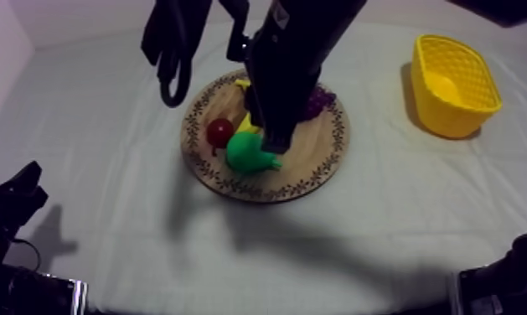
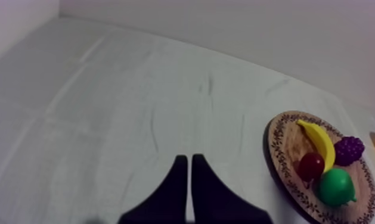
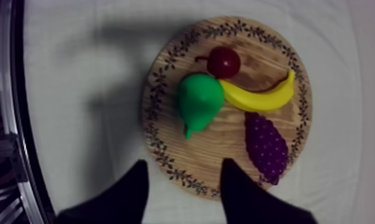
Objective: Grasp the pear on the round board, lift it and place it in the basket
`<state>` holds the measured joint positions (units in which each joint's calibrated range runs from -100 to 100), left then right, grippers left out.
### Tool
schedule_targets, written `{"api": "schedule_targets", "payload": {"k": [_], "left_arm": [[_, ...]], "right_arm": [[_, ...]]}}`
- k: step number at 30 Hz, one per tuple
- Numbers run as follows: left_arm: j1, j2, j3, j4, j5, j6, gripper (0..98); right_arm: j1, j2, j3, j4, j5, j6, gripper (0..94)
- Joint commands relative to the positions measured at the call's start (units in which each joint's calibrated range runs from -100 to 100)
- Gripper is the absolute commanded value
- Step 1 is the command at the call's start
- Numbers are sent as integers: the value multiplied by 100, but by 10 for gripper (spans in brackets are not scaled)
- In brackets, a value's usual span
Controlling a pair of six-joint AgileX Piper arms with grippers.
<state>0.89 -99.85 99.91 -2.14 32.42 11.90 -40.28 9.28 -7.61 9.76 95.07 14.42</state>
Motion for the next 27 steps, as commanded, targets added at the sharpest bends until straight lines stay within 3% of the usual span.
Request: {"api": "schedule_targets", "payload": {"k": [1, 9, 27], "left_arm": [[1, 2, -2, -3, 0, -1, 1], [1, 2, -2, -3, 0, -1, 1], [1, 2, -2, -3, 0, -1, 1]], "right_arm": [[15, 65, 10, 36, 6, -8, 530], [57, 706, 253, 52, -273, -114, 630], [215, 2929, -681, -47, -876, -247, 655]]}}
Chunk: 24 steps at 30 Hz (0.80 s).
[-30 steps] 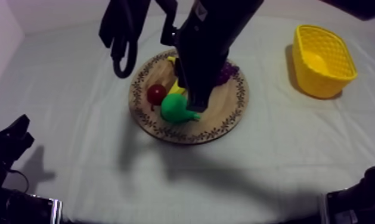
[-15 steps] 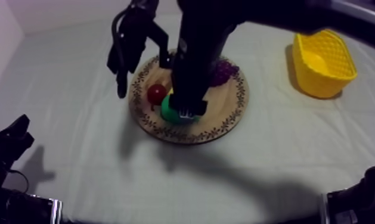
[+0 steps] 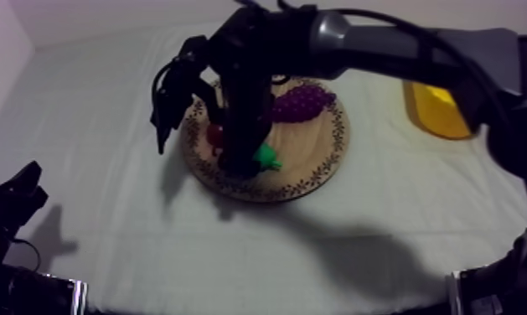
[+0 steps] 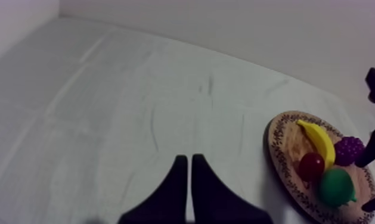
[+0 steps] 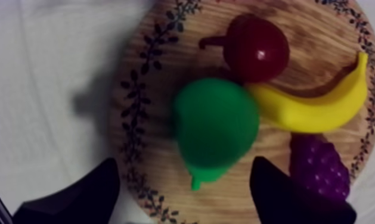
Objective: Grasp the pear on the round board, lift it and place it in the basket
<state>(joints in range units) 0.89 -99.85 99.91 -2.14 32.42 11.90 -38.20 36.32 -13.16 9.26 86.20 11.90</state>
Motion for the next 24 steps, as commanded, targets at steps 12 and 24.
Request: {"api": "schedule_targets", "payload": {"k": [12, 24], "left_arm": [[1, 2, -2, -3, 0, -1, 1], [1, 2, -2, -3, 0, -1, 1]], "right_arm": [[152, 1035, -743, 24, -87, -100, 619], [134, 1024, -628, 59, -180, -138, 444]]}}
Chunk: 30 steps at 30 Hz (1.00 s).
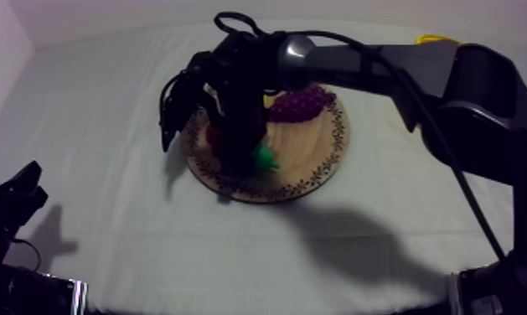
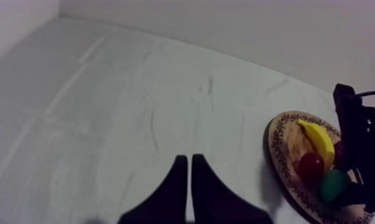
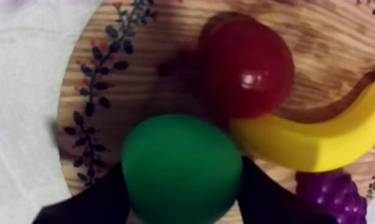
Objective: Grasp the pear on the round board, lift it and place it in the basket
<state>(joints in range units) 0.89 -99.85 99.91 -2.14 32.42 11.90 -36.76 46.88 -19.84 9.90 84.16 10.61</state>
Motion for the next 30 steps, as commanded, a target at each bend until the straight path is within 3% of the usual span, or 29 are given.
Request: {"api": "schedule_targets", "payload": {"k": [1, 8, 22, 30], "left_arm": [[1, 2, -2, -3, 0, -1, 1], [1, 2, -2, -3, 0, -1, 1], [1, 2, -2, -3, 0, -1, 1], [1, 2, -2, -3, 0, -1, 1]], "right_arm": [[-18, -82, 91, 6, 13, -23, 440], [-55, -787, 482, 98, 43, -66, 433], [-34, -2934, 908, 173, 668, -19, 451], [190, -3610, 1194, 259, 958, -400, 465]]}}
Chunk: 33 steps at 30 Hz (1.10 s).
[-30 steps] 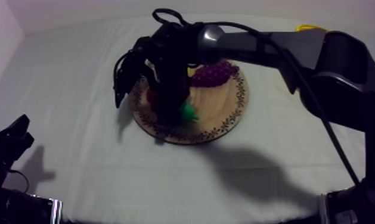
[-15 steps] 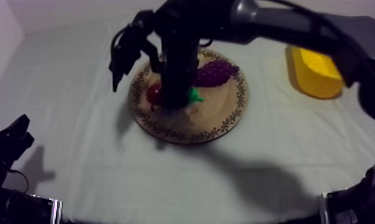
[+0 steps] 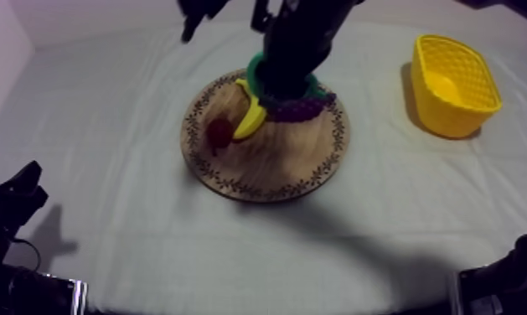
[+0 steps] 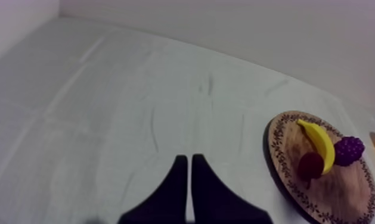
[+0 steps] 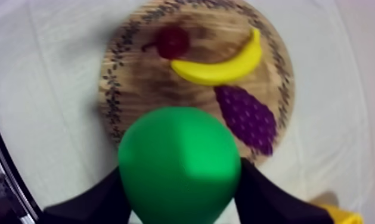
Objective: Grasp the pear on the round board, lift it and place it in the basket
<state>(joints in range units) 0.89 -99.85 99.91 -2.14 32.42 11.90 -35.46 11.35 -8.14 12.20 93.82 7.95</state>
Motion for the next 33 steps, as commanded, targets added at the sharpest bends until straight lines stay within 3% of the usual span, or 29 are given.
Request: {"api": "schedule_targets", "payload": {"k": [1, 11, 23, 33], "left_arm": [[1, 2, -2, -3, 0, -1, 1], [1, 2, -2, -3, 0, -1, 1], [1, 2, -2, -3, 0, -1, 1], [1, 2, -2, -3, 0, -1, 1]], "right_arm": [[123, -98, 50, 50, 25, -211, 466], [1198, -333, 126, 39, 300, -748, 483], [2767, -386, 182, 159, 105, -591, 497], [3540, -117, 452, 179, -164, -505, 509]]}}
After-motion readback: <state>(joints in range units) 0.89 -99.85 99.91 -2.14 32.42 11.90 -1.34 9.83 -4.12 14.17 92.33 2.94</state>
